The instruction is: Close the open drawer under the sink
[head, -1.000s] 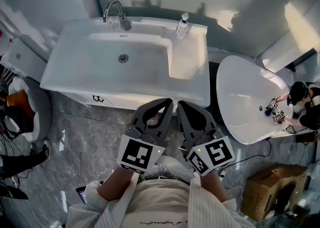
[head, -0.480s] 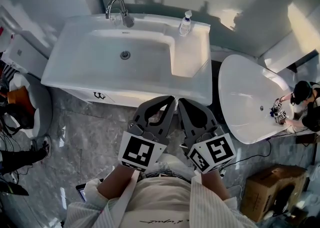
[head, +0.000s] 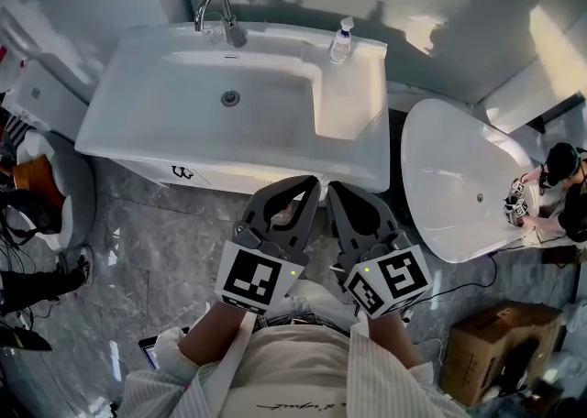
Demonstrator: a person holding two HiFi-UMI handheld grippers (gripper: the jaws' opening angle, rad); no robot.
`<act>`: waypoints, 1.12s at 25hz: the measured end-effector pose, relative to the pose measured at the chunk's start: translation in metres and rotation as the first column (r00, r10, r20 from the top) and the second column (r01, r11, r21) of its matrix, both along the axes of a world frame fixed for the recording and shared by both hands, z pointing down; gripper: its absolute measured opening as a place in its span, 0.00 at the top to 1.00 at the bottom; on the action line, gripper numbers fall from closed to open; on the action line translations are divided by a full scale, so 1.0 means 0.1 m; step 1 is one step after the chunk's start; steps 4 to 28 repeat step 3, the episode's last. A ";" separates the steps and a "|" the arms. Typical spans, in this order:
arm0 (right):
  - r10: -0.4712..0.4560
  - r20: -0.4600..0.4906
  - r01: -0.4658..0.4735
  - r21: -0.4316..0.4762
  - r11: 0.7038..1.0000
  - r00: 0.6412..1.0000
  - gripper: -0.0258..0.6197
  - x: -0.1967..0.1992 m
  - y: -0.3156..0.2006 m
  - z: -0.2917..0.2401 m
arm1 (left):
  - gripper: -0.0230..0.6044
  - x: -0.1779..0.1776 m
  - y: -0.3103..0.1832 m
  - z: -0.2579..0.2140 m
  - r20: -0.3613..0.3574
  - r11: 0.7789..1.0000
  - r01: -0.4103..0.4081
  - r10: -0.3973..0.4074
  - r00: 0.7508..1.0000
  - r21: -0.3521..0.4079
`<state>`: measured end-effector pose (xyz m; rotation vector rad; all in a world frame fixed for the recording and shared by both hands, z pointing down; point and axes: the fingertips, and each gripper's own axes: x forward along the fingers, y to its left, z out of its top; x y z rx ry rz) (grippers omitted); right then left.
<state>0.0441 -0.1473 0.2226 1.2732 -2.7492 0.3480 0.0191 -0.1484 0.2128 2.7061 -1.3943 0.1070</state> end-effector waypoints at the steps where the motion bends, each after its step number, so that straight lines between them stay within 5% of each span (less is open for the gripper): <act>1: 0.000 0.000 0.000 0.000 1.000 1.000 0.95 0.00 0.00 0.00 | 0.94 0.00 0.00 -0.01 -0.003 1.000 0.000 0.000 1.000 -0.001; 28: 0.001 -0.001 -0.001 0.001 1.000 1.000 0.95 0.00 -0.01 0.01 | 0.94 0.00 -0.01 -0.02 -0.005 1.000 -0.002 0.002 1.000 0.002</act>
